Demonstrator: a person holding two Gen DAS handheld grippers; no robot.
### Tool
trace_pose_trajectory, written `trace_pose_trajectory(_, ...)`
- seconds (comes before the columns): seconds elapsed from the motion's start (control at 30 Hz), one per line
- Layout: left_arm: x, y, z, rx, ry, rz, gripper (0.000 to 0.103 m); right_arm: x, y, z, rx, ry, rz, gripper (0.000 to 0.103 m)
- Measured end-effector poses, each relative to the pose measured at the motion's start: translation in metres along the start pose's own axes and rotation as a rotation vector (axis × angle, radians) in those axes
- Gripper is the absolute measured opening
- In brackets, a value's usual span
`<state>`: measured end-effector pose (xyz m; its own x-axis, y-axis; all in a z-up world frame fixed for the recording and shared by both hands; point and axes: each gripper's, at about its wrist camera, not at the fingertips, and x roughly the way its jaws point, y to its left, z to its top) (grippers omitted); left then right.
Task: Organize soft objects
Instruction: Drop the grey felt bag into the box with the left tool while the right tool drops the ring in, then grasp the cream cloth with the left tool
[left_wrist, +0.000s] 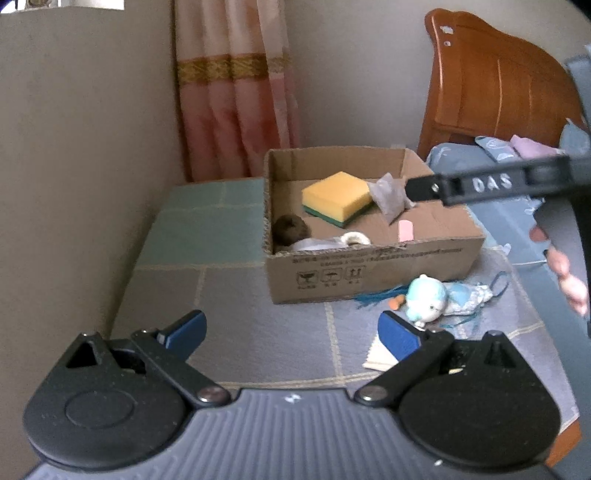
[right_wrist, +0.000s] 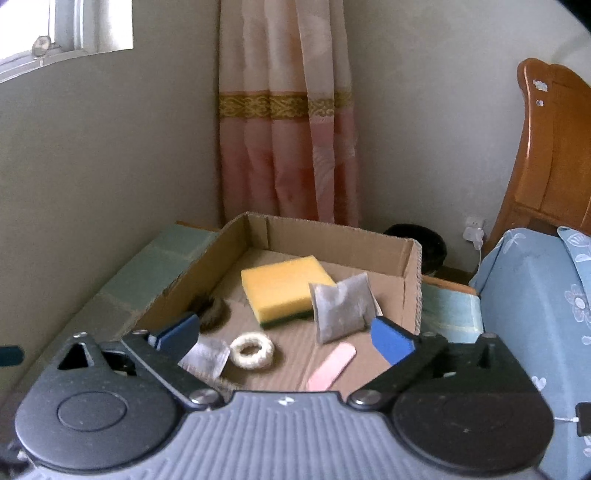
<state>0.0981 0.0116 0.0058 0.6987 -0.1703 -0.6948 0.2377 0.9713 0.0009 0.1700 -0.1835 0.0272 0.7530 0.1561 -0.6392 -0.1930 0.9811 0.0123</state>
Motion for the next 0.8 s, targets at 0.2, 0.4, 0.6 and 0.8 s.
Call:
trace_pose_trajectory(0.2,-0.001,-0.005,-0.005,0.009,0.010,0.001,0.099,-0.020,-0.004,-0.025,0.018,0.020,-0.025,0.103)
trace_pose_trajectory(0.4,0.000,-0.005,-0.011,0.015,0.021,-0.005,0.099,-0.025,-0.010,-0.061,0.029,0.071,-0.090,0.103)
trace_pose_trajectory(0.6,0.003,-0.014,-0.019,0.043,0.027,-0.070,0.099,-0.024,-0.018,-0.103,0.076,0.133,-0.130,0.103)
trace_pose_trajectory(0.8,0.019,-0.035,-0.029,0.089,0.084,-0.156,0.099,-0.023,-0.024,-0.131,0.123,0.165,-0.179,0.103)
